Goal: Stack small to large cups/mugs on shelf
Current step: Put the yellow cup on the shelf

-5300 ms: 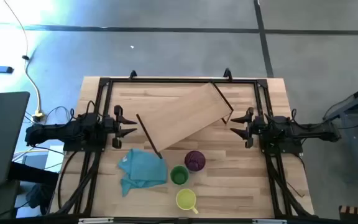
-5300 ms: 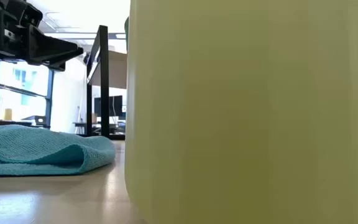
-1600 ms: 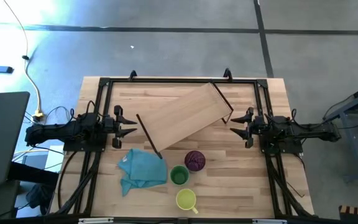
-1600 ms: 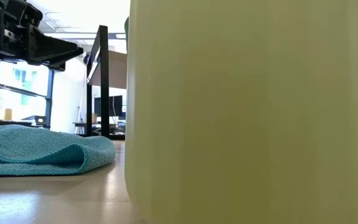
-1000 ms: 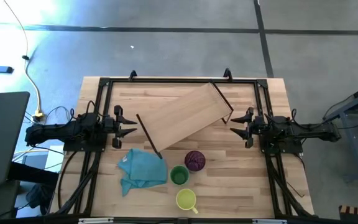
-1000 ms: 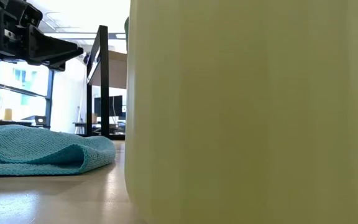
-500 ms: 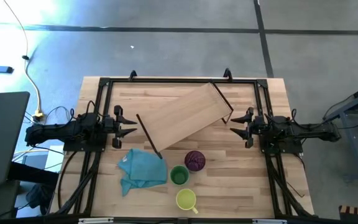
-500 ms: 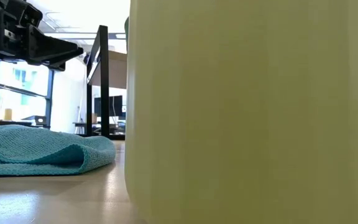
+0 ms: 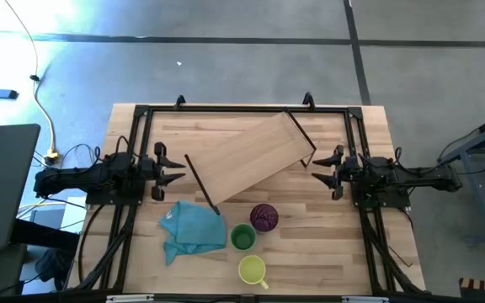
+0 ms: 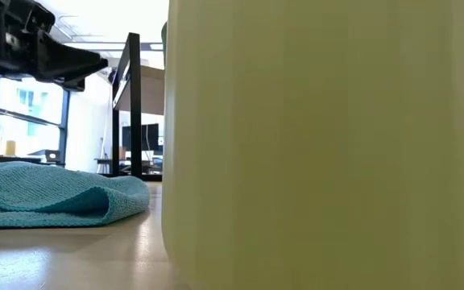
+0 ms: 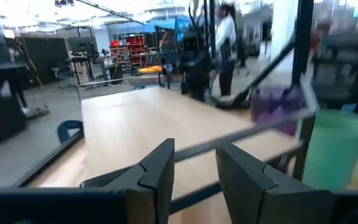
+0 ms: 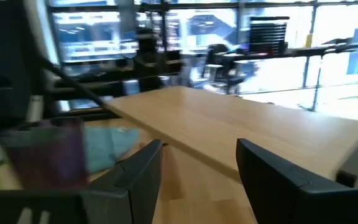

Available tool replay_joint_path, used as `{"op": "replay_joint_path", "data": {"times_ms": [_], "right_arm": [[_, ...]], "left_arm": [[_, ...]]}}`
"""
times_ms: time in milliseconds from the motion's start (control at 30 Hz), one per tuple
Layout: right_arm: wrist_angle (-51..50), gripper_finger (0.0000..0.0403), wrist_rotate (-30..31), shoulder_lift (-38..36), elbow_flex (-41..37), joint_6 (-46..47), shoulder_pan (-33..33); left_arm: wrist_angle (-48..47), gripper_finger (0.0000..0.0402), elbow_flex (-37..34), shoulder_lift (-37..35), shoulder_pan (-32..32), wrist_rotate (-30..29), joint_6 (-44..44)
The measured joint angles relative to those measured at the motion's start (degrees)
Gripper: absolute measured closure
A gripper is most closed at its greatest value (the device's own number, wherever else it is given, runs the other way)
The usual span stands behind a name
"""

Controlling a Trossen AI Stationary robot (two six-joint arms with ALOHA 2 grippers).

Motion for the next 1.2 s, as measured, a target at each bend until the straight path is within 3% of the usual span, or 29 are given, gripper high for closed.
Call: {"op": "replay_joint_path", "data": {"times_ms": [167, 367, 467, 533, 667, 833, 1200], "right_arm": [[-0.9, 0.0206, 3.8, 0.0, 0.5, -11.6, -0.7], [-1.1, 0.0206, 3.8, 0.0, 0.5, -12.9, -0.7], [-0.7, 0.0206, 3.9, 0.0, 0.6, -12.8, -0.7], [1.3, 0.0206, 3.8, 0.0, 0.6, -8.8, -0.7], [8.0, 0.0206, 4.3, 0.0, 0.6, 8.9, -0.7], [15.5, 0.0206, 8.5, 0.0, 0.6, 19.7, -0.7], [22.3, 0.0206, 8.8, 0.0, 0.7, 27.6, -0.7]], "left_arm": [[1.5, 0.0295, 0.0, 0.0, 0.0, 1.9, -17.5], [1.4, 0.0295, 0.0, 0.0, 0.0, 2.6, -23.3], [1.5, 0.0295, 0.0, 0.0, 0.0, 2.9, -34.6], [2.1, 0.0295, 0.0, 0.0, 0.0, 2.6, -44.4], [4.4, 0.0295, 0.0, 0.0, 0.0, 2.2, -58.1], [4.4, 0.0295, 0.0, 0.0, 0.0, 2.3, -59.3], [1.5, 0.0295, 0.0, 0.0, 0.0, 2.3, -57.4]]}}
